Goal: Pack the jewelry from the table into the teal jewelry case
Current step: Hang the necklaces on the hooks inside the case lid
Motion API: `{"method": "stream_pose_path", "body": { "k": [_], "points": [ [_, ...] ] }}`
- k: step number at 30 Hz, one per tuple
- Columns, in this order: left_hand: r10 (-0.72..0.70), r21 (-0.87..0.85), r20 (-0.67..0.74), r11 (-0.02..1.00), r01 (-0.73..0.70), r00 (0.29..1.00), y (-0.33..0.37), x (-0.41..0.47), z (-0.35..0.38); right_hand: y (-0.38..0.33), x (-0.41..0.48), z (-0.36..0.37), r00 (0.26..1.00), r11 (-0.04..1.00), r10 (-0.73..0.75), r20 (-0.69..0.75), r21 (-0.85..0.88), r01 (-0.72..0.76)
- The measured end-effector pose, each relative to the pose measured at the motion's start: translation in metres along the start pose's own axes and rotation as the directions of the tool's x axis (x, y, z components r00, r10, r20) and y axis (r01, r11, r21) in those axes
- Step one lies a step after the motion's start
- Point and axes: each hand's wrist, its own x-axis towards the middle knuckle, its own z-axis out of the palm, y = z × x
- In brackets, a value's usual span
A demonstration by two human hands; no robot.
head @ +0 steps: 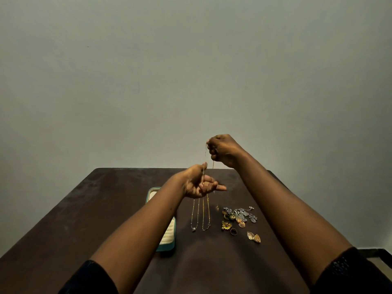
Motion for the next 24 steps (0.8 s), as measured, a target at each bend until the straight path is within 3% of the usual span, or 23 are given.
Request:
{"method": "stream_pose_path", "body": {
  "k": [3,7,13,16,24],
  "points": [
    [-0.063,-0.036,0.019,0.997,0.064,0.998,-0.007,-0.005,0.002,-0.005,-0.007,0.002,1.000,1.000,0.023,0.012,0.015,-0.023],
    [-0.047,-0.112,-0.041,0.993,0.043,0.998,-0.015,0.003,-0.004,-0.006,-0.014,0.003,0.990,0.991,0.124,0.060,0.046,-0.127],
    [0.093,-0.104,-0.154,0.989,-0.109,0.984,-0.026,-0.001,-0.010,-0.002,-0.025,-0.004,0.970,0.976,0.215,0.113,-0.050,-0.210],
    [0.157,-0.131,-0.128,0.976,-0.174,0.979,-0.026,-0.006,-0.013,0.005,-0.029,-0.006,0.973,0.974,0.195,0.121,-0.139,-0.178],
    [0.339,0.074,-0.138,0.941,-0.331,0.931,-0.023,-0.027,-0.010,0.026,-0.028,-0.005,0.987,0.954,0.118,0.110,-0.287,-0.082]
  ]
}}
